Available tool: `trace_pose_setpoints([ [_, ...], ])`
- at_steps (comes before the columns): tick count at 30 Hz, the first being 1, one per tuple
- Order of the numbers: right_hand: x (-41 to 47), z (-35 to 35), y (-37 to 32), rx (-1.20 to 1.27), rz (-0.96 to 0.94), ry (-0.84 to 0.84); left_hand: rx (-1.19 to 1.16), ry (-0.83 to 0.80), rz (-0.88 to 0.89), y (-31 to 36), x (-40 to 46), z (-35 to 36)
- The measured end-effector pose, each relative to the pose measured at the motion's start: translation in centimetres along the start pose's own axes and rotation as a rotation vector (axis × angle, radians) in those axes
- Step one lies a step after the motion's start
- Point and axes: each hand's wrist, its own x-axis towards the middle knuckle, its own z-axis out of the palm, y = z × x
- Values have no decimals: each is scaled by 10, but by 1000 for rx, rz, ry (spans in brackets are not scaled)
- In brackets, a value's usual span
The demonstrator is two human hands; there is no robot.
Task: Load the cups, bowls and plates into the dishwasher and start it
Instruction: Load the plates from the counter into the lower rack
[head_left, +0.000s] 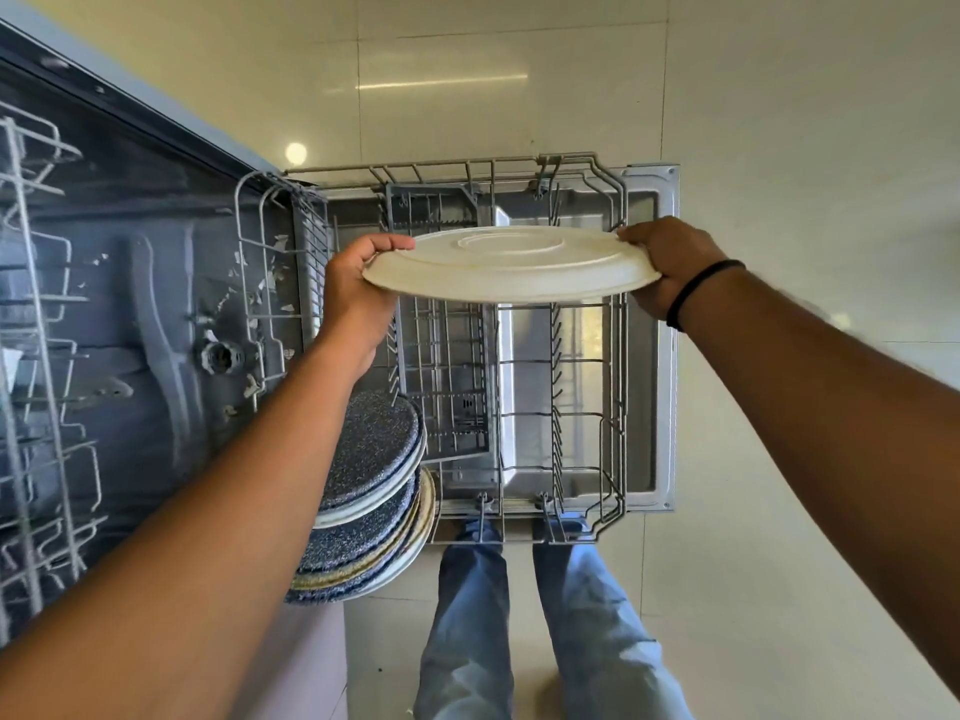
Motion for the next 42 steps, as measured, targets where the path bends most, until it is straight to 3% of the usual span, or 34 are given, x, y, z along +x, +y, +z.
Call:
trace_pose_setpoints([
  [10,-11,14,-12,271,-33,-107,137,144,-5,-6,22,27],
  [12,-17,19,-13,157,-63,-58,153,162,-15,-6,24,28],
  [15,-23,26,-9,-203,-183,111,206,165,-12,-5,24,28],
  [18,-31,30,2,-644,-587,197,186,165,-19,-1,19,29],
  [20,-43,31,6,-811,-847,79,166,196,-2,1,16,31],
  [25,-63,29,1,-1122,-1010,-310,123,347,58,7,11,34],
  [28,-58,29,-2,-1339,-1140,-343,124,364,104,8,8,34],
  [34,-59,32,-13,-1269,-1313,-203,16,393,185,26,8,35],
  [42,-63,30,-31,-1196,-1288,-190,-1,360,283,37,12,26],
])
